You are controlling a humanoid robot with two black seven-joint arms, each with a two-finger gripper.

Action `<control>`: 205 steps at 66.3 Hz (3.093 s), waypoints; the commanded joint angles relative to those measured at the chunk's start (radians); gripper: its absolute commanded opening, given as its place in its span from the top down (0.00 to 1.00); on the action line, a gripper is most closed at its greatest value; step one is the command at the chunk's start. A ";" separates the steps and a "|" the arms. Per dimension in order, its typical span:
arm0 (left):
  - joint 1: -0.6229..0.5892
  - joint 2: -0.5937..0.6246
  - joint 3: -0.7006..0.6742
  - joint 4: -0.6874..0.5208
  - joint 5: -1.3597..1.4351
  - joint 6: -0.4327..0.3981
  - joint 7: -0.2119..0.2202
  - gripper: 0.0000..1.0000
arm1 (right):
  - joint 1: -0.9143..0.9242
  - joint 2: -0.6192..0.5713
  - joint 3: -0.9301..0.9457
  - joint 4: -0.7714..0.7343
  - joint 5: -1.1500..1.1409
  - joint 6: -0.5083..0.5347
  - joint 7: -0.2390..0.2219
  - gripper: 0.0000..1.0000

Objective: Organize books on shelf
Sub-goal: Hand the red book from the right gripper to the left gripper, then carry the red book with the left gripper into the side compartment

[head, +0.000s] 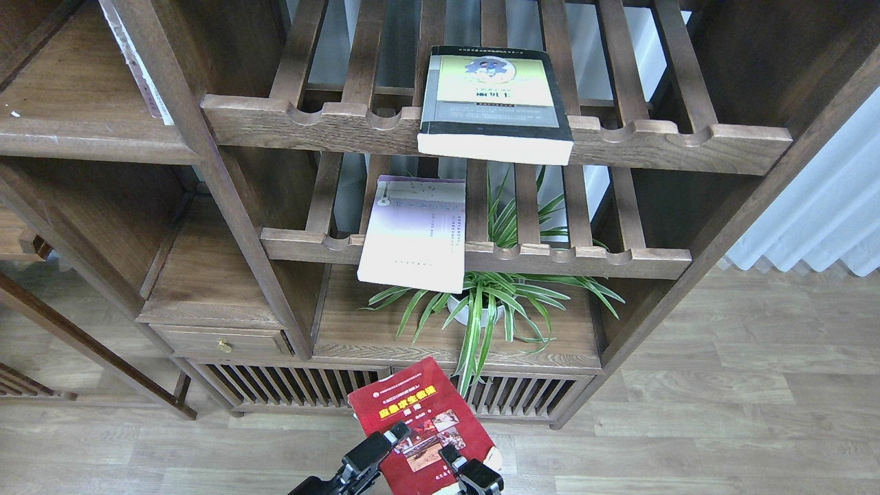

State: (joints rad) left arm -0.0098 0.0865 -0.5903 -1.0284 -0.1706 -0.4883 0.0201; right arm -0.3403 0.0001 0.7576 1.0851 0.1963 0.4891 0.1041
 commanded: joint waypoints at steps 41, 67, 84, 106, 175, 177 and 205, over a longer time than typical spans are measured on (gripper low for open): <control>-0.038 0.047 -0.046 0.039 -0.009 0.000 0.003 0.96 | 0.011 0.000 -0.012 -0.004 -0.014 0.000 0.002 0.32; 0.085 0.288 -0.229 -0.166 -0.001 0.000 0.049 0.96 | 0.037 -0.023 -0.012 -0.014 -0.020 0.000 0.002 0.02; 0.238 0.449 -0.456 -0.347 -0.003 0.000 0.115 0.96 | 0.072 -0.025 -0.014 -0.050 -0.021 0.000 0.002 0.02; 0.398 0.539 -0.894 -0.482 -0.004 0.000 0.178 0.96 | 0.075 -0.026 -0.015 -0.051 -0.024 0.000 0.002 0.02; -0.327 0.766 -1.338 -0.398 0.537 0.000 0.322 0.96 | 0.072 -0.022 -0.021 -0.102 -0.023 0.000 0.002 0.01; -0.376 0.751 -1.317 -0.384 0.571 0.000 0.327 0.96 | 0.070 -0.022 -0.021 -0.102 -0.023 0.000 0.002 0.01; -0.785 0.693 -0.956 -0.214 0.669 0.000 0.334 0.95 | 0.066 -0.023 -0.021 -0.100 -0.024 0.000 0.002 0.01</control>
State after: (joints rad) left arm -0.6963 0.7806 -1.6359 -1.2966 0.4981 -0.4891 0.3544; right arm -0.2738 -0.0228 0.7362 0.9851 0.1720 0.4886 0.1057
